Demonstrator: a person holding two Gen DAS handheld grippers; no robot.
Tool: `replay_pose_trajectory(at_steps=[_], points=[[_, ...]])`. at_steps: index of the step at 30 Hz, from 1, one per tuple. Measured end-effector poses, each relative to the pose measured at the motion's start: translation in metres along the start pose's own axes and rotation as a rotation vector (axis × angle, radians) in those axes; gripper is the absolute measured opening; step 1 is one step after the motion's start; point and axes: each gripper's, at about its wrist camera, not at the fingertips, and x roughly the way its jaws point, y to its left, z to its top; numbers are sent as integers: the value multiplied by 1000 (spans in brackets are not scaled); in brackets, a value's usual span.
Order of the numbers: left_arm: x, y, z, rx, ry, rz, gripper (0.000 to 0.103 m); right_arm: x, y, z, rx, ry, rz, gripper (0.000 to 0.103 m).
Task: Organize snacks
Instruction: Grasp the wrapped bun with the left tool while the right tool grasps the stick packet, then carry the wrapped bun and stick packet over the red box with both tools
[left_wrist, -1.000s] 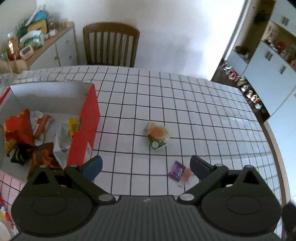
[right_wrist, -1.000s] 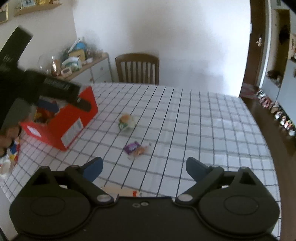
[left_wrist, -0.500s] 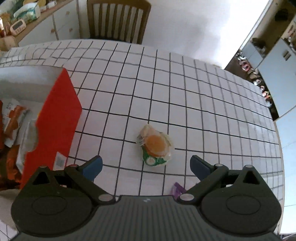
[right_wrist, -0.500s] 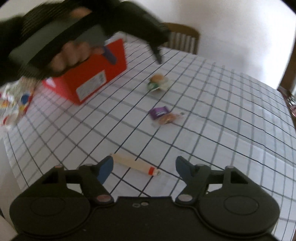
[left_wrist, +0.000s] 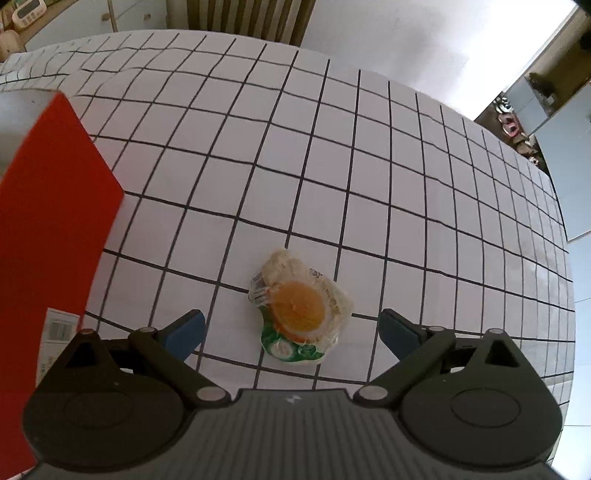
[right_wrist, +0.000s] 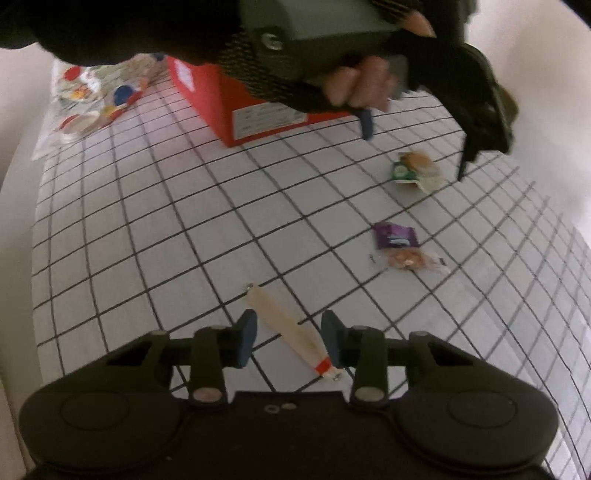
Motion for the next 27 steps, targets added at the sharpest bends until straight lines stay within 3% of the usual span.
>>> replay_pose_trajectory(at_steps=[5, 11, 16, 18, 21, 27], points=[[10, 0, -1, -1, 9, 4, 100, 6, 2, -2, -31, 18, 21, 27], [13, -2, 0, 4, 5, 5, 91, 6, 5, -7, -4, 20, 15, 10], [9, -6, 0, 29, -16, 35, 74, 3, 14, -15, 40, 6, -30, 9], [7, -8, 2, 34, -20, 28, 59, 1, 14, -19, 75, -1, -47, 9], [3, -9, 2, 39, -22, 32, 51, -1, 14, -22, 127, -3, -83, 9], [-3, 0, -10, 70, -18, 38, 51, -3, 19, -29, 251, 0, -175, 8]])
